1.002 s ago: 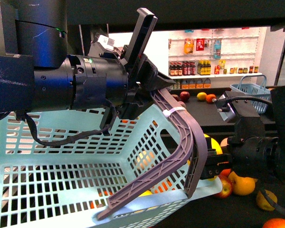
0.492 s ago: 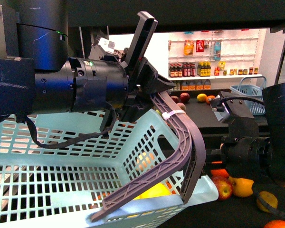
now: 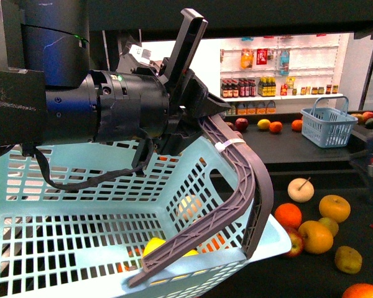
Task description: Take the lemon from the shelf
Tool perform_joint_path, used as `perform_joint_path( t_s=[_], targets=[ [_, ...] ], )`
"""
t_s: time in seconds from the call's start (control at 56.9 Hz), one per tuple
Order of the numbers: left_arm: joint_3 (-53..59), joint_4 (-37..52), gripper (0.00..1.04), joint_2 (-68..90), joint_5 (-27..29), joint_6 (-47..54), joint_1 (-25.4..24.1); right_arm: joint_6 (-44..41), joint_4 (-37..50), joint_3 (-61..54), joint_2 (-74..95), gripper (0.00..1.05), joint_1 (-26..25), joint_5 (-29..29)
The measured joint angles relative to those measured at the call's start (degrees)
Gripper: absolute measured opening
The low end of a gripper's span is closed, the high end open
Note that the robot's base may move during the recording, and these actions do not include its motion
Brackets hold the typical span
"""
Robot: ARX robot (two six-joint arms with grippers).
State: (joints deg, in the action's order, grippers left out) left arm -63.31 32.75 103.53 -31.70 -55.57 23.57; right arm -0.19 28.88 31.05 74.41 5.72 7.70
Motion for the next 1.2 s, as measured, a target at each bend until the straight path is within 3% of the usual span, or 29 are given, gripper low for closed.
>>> perform_joint_path(
  t_s=[0.193,0.281,0.422,0.563,0.615,0.721,0.826,1.196],
  targets=[
    [0.00,0.00,0.10,0.00,0.04,-0.04,-0.02,2.71,-15.58,-8.76,-26.82,0.97,4.85,9.92],
    [0.00,0.00,0.10,0.00,0.02,-0.02,-0.02,3.93,-25.27,-11.56,-41.16,0.97,10.73,16.98],
    [0.00,0.00,0.10,0.00,0.00,-0.13,-0.02,1.53,-29.48,-17.33,-59.21,0.76,12.24,8.98],
    [0.00,0.00,0.10,0.00,0.02,0.00,-0.02,0.76,-29.81,-21.81,-65.92,0.54,6.36,4.07],
    [0.00,0.00,0.10,0.00,0.00,-0.11,-0.02,0.61,-29.81,-23.41,-66.95,0.40,4.26,1.66],
    [0.00,0.00,0.10,0.00,0.00,-0.13,-0.02,0.44,-29.92,-24.65,-68.72,0.21,-3.19,-6.86],
    [0.00,0.00,0.10,0.00,0.07,-0.09,-0.02,0.31,-29.81,-25.68,-69.55,0.02,-5.29,-7.43],
    [0.00,0.00,0.10,0.00,0.02,-0.11,-0.02,0.33,-29.09,-29.44,-72.96,0.03,-5.51,-7.65]
  ],
)
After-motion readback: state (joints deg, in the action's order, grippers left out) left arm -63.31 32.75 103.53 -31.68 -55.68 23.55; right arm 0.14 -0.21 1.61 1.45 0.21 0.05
